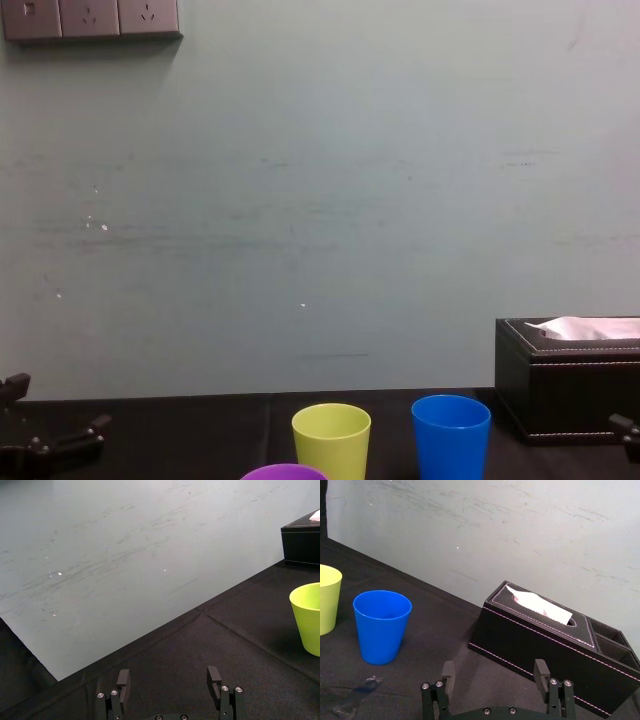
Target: Stack the three plastic cups sequentially using one hand.
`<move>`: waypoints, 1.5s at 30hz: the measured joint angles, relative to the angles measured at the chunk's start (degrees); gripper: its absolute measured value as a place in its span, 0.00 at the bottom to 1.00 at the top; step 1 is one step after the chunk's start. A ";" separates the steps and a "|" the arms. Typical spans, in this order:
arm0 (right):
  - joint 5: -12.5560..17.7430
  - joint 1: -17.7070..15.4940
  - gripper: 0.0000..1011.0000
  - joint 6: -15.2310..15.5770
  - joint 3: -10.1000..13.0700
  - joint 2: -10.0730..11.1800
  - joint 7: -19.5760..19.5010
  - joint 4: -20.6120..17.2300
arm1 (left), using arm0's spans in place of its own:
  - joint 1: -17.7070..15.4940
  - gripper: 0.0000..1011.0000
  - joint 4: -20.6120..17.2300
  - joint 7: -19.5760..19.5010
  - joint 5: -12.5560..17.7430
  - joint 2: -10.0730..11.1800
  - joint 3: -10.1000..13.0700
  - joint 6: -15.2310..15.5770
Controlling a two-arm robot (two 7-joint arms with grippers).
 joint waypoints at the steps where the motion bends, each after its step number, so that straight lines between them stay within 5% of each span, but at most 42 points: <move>1: 0.00 0.00 0.99 0.00 0.00 0.00 0.00 0.00 | 0.00 0.99 0.00 0.00 0.00 0.00 0.00 0.00; 15: 0.78 -0.49 0.99 0.52 0.54 0.00 0.97 -0.27 | 0.00 0.99 0.00 0.00 0.00 0.00 0.00 0.00; 32: 10.61 -4.88 0.99 8.45 3.81 0.52 13.32 -5.17 | 0.00 0.99 0.00 0.00 0.00 0.00 0.00 0.00; 45: 10.97 -3.68 0.99 11.48 3.01 -1.97 17.44 -6.14 | 0.00 0.99 0.00 0.00 0.00 0.00 0.00 0.00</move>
